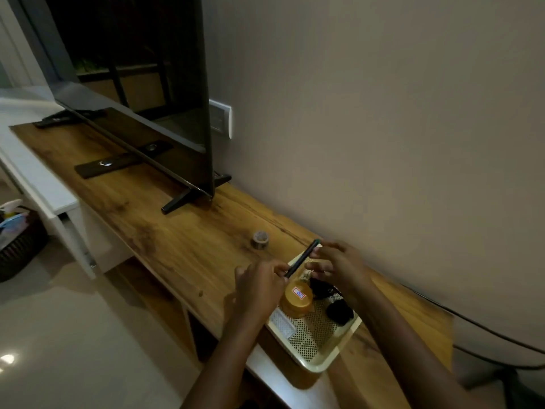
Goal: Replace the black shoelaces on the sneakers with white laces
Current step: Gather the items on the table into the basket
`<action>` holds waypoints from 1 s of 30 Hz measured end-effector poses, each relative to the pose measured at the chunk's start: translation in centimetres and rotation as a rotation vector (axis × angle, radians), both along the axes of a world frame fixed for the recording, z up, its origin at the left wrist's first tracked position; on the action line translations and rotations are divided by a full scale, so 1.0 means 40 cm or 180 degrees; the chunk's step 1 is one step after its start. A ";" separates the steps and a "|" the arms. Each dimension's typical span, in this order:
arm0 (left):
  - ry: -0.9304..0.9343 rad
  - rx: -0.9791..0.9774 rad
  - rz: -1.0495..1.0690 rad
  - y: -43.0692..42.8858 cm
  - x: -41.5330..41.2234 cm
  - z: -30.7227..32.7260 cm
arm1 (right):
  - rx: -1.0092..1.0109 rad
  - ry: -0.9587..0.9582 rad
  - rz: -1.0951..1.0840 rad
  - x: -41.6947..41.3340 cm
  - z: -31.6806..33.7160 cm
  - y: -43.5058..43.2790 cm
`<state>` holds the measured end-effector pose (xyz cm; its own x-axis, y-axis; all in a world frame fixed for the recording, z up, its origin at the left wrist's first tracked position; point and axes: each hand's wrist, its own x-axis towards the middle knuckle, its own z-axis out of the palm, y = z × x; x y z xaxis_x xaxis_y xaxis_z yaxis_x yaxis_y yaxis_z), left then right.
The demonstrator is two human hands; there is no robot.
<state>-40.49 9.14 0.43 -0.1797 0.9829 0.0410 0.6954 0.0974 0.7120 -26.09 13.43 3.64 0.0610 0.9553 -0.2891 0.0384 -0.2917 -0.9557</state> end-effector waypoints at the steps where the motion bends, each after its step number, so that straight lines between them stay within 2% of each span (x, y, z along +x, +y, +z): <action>1: 0.0048 -0.0005 -0.0053 0.000 0.001 0.000 | -0.0097 0.0141 -0.0137 0.005 -0.002 0.002; 5: 0.0297 0.0008 -0.0190 -0.003 0.002 0.000 | -0.0265 0.0304 -0.0349 0.021 -0.030 0.011; 7: 0.0243 -0.0005 -0.0142 -0.004 -0.001 0.002 | -0.0340 0.0329 -0.0396 0.027 -0.040 0.022; 12: 0.0012 0.0112 0.0260 0.008 -0.020 -0.019 | -0.0335 -0.0423 -0.0273 0.022 -0.070 0.042; 18: -0.0143 -0.0214 0.0061 0.006 -0.027 -0.055 | -0.0204 -0.0605 -0.0275 -0.009 -0.092 0.060; 24: -0.0221 -0.0332 0.0005 0.012 -0.021 -0.072 | -0.0282 -0.1281 0.0157 -0.018 -0.104 0.082; 28: -0.0274 -0.0298 -0.0015 0.014 -0.022 -0.077 | 0.0258 -0.2199 0.0234 -0.019 -0.079 0.104; 30: -0.0303 -0.0324 -0.0022 0.012 -0.019 -0.081 | 0.0717 -0.2412 0.0438 -0.041 -0.055 0.121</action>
<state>-41.25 9.62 -2.79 -0.1712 0.9823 -0.0758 0.6260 0.1679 0.7616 -27.73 18.25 1.46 0.0410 0.9990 -0.0155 0.7221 -0.0403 -0.6906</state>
